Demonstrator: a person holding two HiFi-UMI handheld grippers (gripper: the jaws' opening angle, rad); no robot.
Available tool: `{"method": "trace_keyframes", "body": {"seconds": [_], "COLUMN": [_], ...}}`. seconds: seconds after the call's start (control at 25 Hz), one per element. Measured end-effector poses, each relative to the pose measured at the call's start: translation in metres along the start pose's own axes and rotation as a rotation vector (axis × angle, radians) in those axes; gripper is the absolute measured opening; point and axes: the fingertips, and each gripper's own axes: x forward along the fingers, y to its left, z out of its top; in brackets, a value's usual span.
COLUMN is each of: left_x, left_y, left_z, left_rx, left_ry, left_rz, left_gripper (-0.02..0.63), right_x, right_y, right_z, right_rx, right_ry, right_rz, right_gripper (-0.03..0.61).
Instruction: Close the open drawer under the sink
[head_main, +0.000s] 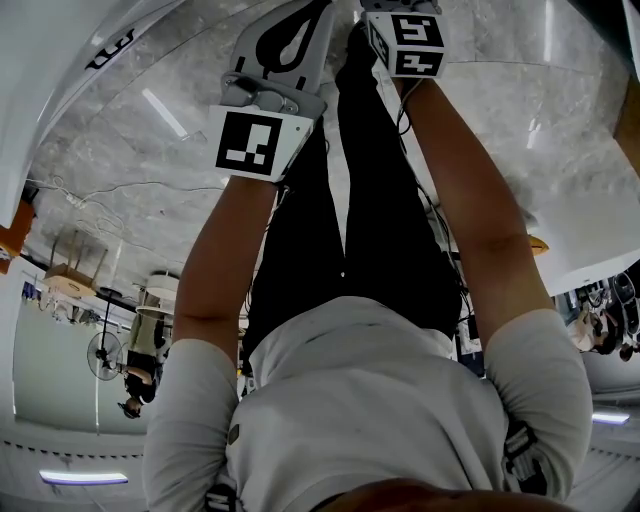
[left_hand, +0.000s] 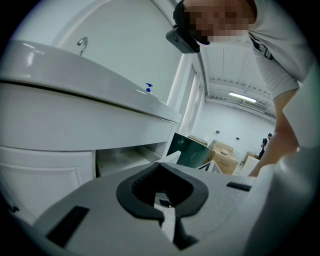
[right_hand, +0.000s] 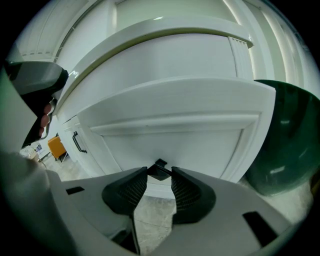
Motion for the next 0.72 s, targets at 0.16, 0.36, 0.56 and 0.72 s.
{"method": "trace_keyframes", "body": {"seconds": [0.16, 0.36, 0.56, 0.72], "left_x": [0.003, 0.006, 0.013, 0.013], "left_y": [0.002, 0.014, 0.017, 0.022], "left_z": [0.004, 0.008, 0.009, 0.013], "left_rx": [-0.011, -0.028, -0.004, 0.0], "left_ry": [0.004, -0.013, -0.006, -0.01], "left_rz": [0.001, 0.019, 0.024, 0.03], "left_gripper": [0.009, 0.009, 0.009, 0.009], "right_x": [0.007, 0.019, 0.03, 0.038], "right_y": [-0.004, -0.005, -0.008, -0.006], "right_z": [0.009, 0.017, 0.029, 0.041], "right_rx": [-0.011, -0.027, -0.019, -0.027], "right_ry": [-0.003, 0.001, -0.005, -0.015], "right_rz": [0.0, 0.003, 0.006, 0.013], "right_gripper": [0.169, 0.17, 0.169, 0.17]}}
